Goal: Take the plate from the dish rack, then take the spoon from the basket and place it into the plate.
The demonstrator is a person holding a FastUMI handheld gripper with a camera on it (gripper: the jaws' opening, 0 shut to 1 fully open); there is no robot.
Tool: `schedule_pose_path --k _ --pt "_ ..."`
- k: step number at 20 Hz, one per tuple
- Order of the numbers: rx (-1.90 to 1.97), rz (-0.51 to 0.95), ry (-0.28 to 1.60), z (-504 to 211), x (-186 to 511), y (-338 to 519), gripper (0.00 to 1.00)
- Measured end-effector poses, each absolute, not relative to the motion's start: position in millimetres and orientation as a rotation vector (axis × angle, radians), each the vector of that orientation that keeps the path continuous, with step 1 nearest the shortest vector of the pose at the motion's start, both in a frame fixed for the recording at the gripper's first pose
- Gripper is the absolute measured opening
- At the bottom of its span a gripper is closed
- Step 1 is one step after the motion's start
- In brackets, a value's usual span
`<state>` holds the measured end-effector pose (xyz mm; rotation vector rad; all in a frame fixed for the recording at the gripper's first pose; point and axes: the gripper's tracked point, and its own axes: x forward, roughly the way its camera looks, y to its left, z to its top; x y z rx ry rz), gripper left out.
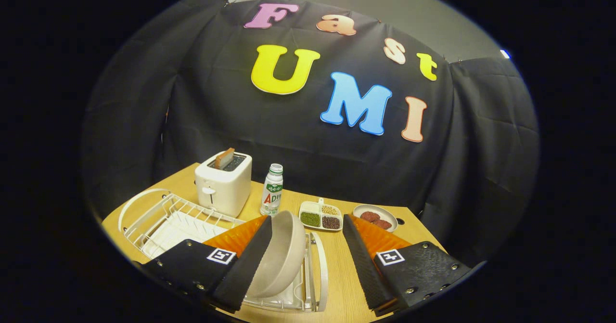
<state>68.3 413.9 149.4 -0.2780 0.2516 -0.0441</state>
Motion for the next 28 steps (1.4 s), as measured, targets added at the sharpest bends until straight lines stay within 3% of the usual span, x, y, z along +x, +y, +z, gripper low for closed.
schedule_pose_path --k 2,4,8,10,12,14,17,18,20,22,28 --pt "-0.296 -0.064 0.293 134.9 76.0 414.2 0.91" --pt "-0.314 -0.068 0.322 129.3 77.3 417.0 0.7" --pt "-0.366 -0.105 0.358 123.0 80.5 414.8 0.67" --pt "-0.388 -0.105 0.373 116.6 86.5 416.8 0.48" --pt "-0.417 -0.115 0.393 117.3 86.2 419.2 0.44" --pt "-0.469 -0.132 0.407 114.9 89.0 418.1 0.23" --pt "-0.569 -0.161 0.435 118.3 84.0 414.4 0.23" --pt "-0.59 -0.176 0.445 123.4 80.0 419.4 0.15" --pt "-0.625 -0.209 0.454 120.4 91.6 412.2 0.15" --pt "-0.676 -0.225 0.432 128.2 96.7 412.4 0.04" --pt "-0.763 -0.254 0.427 133.3 98.0 421.6 0.04"
